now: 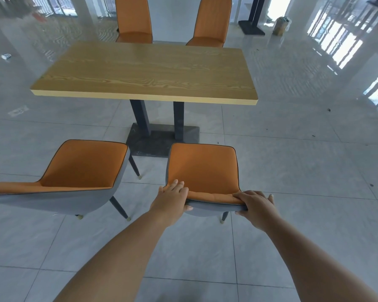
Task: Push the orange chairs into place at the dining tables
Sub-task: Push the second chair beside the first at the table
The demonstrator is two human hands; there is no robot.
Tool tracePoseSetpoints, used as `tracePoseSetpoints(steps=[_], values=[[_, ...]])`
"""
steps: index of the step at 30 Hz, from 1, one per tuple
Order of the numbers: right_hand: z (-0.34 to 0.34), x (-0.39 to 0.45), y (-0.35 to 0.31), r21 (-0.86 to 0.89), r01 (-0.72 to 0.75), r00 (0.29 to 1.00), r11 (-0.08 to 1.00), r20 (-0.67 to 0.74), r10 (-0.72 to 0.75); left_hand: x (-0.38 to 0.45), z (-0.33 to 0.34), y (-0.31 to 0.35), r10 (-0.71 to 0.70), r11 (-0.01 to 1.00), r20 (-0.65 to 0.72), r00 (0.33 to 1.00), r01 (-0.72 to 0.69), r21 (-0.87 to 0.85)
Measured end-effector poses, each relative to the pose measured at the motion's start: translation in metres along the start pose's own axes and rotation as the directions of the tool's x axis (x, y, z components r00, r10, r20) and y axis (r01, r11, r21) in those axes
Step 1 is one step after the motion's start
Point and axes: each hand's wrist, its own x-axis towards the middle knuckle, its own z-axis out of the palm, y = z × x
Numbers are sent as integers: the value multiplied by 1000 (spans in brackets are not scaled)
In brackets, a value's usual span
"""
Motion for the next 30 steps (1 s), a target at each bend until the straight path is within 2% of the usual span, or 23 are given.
tracePoseSetpoints(steps=[22, 30], values=[[-4, 6, 8, -15, 28, 999, 999, 14, -28, 2, 1, 6, -13, 1000, -31, 999, 13, 15], [-2, 2, 8, 9, 32, 999, 999, 8, -32, 0, -1, 9, -19, 1000, -4, 1000, 19, 21]])
